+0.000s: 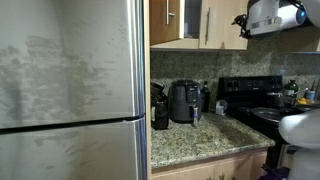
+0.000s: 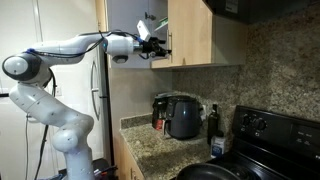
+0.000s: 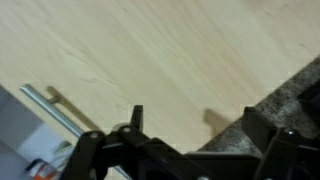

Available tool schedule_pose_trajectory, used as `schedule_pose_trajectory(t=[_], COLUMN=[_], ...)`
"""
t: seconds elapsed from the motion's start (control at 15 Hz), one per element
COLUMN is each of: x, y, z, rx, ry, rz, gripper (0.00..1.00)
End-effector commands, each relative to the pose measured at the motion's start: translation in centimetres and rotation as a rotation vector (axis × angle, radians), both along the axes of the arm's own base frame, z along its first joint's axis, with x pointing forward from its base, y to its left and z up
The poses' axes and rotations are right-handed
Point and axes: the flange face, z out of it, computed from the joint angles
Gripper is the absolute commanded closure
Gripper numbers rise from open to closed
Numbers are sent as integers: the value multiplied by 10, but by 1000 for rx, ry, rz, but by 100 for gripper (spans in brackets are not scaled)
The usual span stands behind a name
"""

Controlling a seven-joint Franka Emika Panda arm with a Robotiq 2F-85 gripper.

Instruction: Put the can in the cabinet, then close the right cabinet door, then move the salt bottle towards you

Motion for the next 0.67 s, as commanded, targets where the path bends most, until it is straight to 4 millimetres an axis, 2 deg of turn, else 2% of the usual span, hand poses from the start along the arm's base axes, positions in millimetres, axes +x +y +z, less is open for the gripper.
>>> schedule_pose_trajectory(t=[0.0,0.2,0.4,0.47,0.6], x=[6,-22,-50,-32,-46], y=[-63,-121,-159,-150,-165], z=[-65,-122,-165,-147,-164], rx=[-8,4,4,15,25], ry=[180,343,521,439,500], rz=[-89,-148,-166,-153,-173], gripper=[0,0,0,0,0])
